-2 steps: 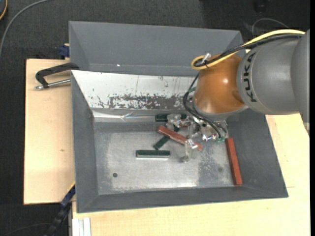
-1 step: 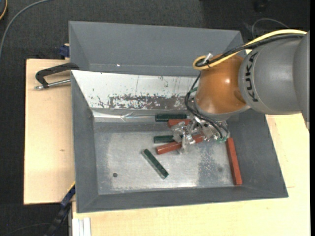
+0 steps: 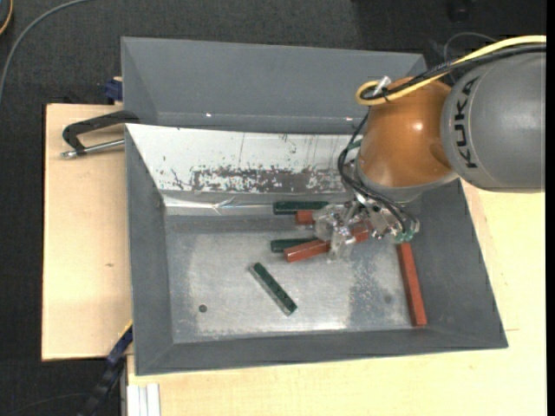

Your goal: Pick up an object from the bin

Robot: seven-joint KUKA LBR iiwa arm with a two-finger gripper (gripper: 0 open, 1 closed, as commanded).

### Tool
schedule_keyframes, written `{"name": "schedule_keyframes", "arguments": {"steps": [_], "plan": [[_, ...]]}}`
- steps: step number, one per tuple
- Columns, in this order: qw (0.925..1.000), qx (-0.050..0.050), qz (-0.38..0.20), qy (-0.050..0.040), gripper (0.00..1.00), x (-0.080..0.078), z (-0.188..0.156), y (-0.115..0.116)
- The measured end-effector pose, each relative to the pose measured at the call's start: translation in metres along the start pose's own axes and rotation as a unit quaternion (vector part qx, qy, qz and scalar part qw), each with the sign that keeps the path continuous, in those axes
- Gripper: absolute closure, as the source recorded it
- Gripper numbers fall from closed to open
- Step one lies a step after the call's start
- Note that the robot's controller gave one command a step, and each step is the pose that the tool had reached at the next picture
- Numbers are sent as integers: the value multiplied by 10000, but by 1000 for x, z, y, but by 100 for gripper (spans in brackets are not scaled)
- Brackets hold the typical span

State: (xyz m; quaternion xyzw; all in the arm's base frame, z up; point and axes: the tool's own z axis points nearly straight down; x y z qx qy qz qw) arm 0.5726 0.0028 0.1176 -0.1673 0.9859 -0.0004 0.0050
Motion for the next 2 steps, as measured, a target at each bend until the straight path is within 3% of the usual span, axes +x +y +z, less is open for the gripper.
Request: {"name": "schedule_keyframes", "arguments": {"steps": [1,2], "plan": [[10000,6,-77,-28,100,-7,-117,12],[9990,10,-455,-40,100,-19,-255,22]]}}
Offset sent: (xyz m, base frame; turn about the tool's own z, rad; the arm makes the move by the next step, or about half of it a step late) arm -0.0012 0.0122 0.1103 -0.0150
